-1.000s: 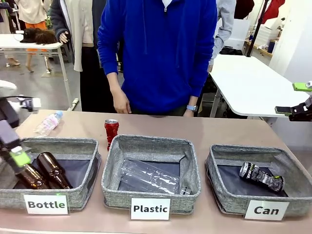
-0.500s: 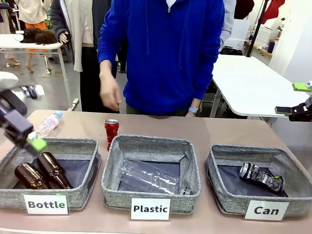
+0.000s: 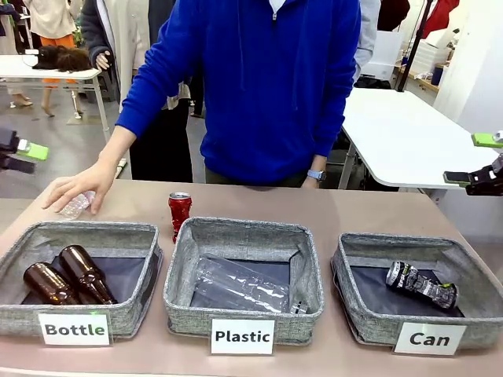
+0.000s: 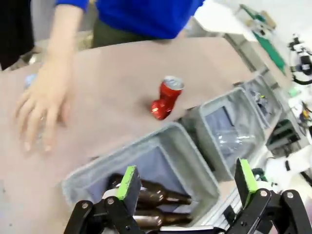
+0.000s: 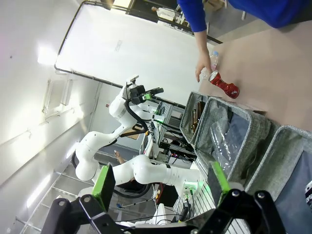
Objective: Sort the can waste into the basket.
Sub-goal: Pick up the can waste from the table and place it in the right Fabric basket.
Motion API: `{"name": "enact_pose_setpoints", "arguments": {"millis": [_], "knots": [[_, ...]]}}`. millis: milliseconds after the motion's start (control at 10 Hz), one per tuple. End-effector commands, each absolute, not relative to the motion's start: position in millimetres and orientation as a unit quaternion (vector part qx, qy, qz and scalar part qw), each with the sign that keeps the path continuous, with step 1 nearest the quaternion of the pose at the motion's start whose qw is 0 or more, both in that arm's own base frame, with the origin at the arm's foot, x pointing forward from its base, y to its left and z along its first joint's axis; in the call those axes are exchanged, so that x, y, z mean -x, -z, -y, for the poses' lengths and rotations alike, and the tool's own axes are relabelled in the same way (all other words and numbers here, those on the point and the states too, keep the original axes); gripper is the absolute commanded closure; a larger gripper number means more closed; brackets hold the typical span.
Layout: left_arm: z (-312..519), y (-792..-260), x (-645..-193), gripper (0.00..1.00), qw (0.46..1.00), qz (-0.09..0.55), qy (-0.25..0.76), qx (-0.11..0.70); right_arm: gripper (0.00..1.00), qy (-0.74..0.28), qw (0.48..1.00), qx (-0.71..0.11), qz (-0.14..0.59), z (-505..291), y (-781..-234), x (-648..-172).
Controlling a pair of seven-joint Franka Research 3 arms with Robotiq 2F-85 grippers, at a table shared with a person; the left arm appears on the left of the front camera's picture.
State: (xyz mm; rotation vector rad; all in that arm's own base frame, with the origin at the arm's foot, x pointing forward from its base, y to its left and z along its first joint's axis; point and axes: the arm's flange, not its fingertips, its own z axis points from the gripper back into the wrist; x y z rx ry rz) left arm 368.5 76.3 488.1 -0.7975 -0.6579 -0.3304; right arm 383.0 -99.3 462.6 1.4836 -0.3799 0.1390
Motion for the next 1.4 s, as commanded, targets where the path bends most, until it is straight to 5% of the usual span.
{"name": "enact_pose_setpoints", "arguments": {"millis": [0, 300, 600, 1000, 1300], "knots": [[-112, -484, -321, 0.0, 0.879, 0.298, 0.126, 0.35, 0.0, -0.073, 0.718, -0.67, 0.172, 101, -464, -381], [-200, -489, -241, 0.0, 0.884, 0.335, 0.016, 0.326, 0.0, -0.073, 0.718, -0.67, 0.172, 101, -464, -381], [-240, -463, -218, 0.0, 0.861, 0.361, -0.052, 0.354, 0.0, -0.073, 0.718, -0.67, 0.172, 101, -464, -381], [-228, -455, -242, 0.0, 0.869, 0.324, -0.034, 0.373, 0.0, -0.073, 0.718, -0.67, 0.172, 101, -464, -381], [-188, -456, -303, 0.0, 0.877, 0.31, -0.042, 0.366, 0.0, -0.073, 0.718, -0.67, 0.172, 101, -464, -381]]}}
